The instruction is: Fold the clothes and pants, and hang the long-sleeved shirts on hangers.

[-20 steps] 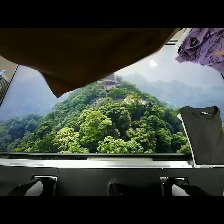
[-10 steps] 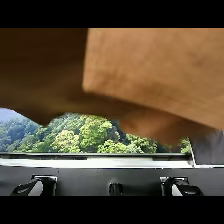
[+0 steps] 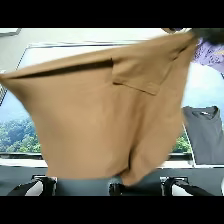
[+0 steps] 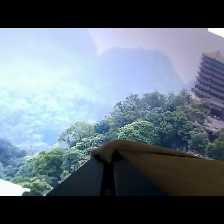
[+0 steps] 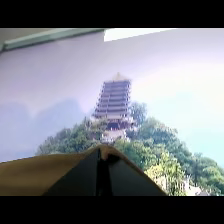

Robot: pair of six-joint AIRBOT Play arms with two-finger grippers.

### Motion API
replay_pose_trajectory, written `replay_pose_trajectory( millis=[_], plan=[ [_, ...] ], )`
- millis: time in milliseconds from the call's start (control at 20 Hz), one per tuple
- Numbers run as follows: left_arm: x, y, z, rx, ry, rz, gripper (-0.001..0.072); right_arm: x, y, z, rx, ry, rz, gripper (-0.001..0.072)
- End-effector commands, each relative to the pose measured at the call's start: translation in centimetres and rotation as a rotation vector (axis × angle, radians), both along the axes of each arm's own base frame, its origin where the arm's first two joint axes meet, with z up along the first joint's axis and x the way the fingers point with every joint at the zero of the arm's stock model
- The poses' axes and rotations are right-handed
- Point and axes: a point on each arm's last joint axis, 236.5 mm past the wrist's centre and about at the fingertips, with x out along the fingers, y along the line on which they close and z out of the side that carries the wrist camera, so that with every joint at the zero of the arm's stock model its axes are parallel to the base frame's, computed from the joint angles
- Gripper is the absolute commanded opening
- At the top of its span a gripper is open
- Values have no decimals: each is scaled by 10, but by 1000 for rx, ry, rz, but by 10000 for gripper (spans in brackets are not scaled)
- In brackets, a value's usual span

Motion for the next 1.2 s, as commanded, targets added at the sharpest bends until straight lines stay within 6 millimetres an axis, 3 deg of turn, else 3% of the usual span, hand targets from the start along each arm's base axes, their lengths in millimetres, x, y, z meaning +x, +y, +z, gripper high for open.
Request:
replay_pose_trajectory(
  millis=[0,150,250,350,450,600,750,900,1150],
  plan=[
    [69,-7,-114,-41,101,-21,11,69,15,-147,23,272,47,24],
    [122,-16,-172,-40,106,-36,11,124,38,-238,31,297,27,24],
    [150,-17,-190,-34,81,-36,11,150,42,-274,37,273,-16,23],
    [170,-14,-191,-27,42,-29,11,169,35,-287,38,229,-65,23],
    [175,-13,-191,-28,39,-30,11,179,23,-285,3,184,-97,23],
    [160,-18,-205,-44,125,-43,11,174,13,-285,-67,214,-99,23],
    [126,-26,-227,-82,296,-59,11,158,1,-285,-116,290,-125,23],
    [90,-37,-244,-109,458,-88,12,134,-9,-287,-178,382,-128,23],
    [45,-52,-281,-134,634,-118,12,88,-7,-309,-217,584,-60,24]
  ],
)
